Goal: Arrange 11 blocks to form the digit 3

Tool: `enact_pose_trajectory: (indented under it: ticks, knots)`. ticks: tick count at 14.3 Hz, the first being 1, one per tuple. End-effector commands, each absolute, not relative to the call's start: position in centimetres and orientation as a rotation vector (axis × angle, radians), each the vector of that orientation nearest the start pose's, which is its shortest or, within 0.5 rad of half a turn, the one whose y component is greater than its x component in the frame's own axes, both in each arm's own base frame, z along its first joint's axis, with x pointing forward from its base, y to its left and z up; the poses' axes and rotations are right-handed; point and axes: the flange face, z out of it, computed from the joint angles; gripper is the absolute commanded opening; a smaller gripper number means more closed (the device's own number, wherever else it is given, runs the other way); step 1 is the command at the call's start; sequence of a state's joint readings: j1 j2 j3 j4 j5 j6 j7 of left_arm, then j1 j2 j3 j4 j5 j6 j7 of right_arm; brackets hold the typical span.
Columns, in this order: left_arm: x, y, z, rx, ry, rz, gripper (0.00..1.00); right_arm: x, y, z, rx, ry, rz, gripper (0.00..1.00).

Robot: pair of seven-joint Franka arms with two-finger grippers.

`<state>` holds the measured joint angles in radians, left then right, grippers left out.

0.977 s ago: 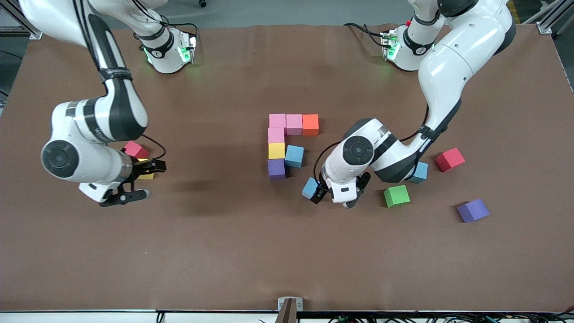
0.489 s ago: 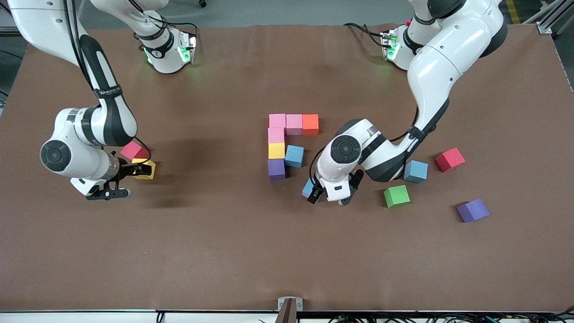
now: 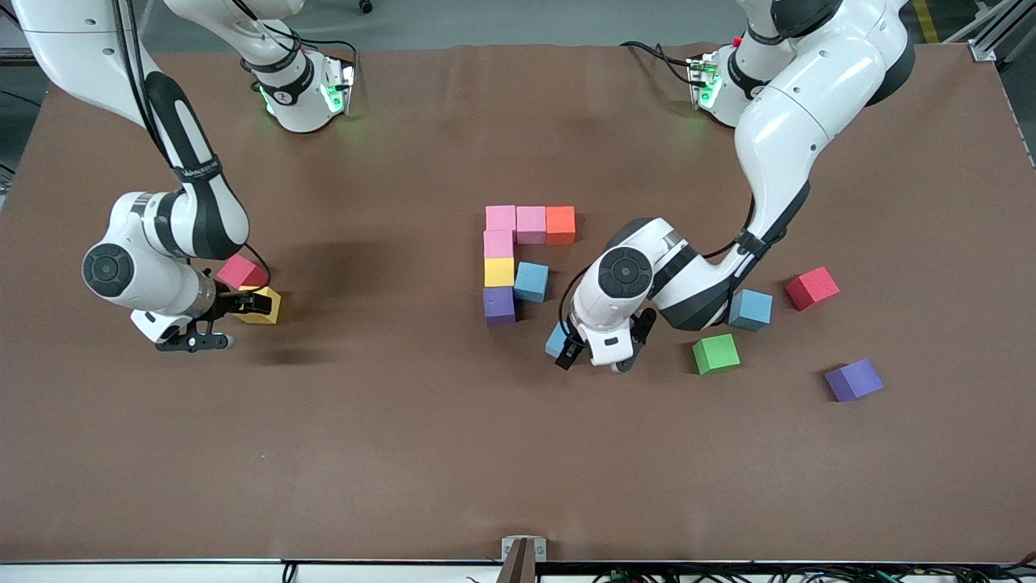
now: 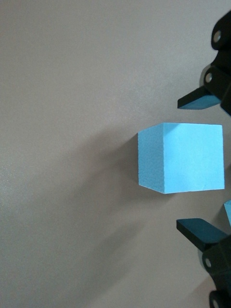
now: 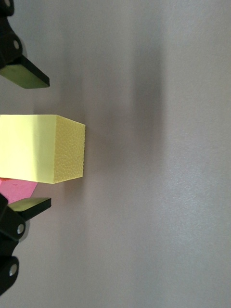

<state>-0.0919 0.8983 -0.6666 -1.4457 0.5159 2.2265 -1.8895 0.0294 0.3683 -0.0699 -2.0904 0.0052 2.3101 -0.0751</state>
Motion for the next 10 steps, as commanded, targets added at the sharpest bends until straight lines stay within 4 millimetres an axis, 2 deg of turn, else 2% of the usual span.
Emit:
enact_pose_trajectory:
  ticks: [1,4,5,6,8,10]
  knots:
    - [60.5,-41.1,23.0,-2.826,-1.618,0.099,1.0,55.2,-2.7,22.4,-3.151,-0.062,0.227,1.0]
    - [60.2,-41.5,22.7,-2.832,-1.6,0.1,1.0,54.4,-3.1,20.8,-3.152,-0.054,0.215,1.0]
    - [60.0,-41.7,22.5,-2.831,-1.593,0.1,1.0,54.3,-3.0,20.5,-3.151,-0.056,0.227,0.97]
    - [60.0,-41.6,22.1,-2.825,-1.59,0.092,1.0,54.3,-2.9,20.4,-3.151,-0.059,0.229,0.84]
    - [59.9,-41.8,21.9,-2.821,-1.581,0.078,1.0,54.3,-2.6,20.3,-3.149,-0.064,0.234,0.54]
    - [60.0,-41.8,22.0,-2.824,-1.585,0.073,1.0,54.5,-2.3,20.3,-3.149,-0.073,0.236,0.33]
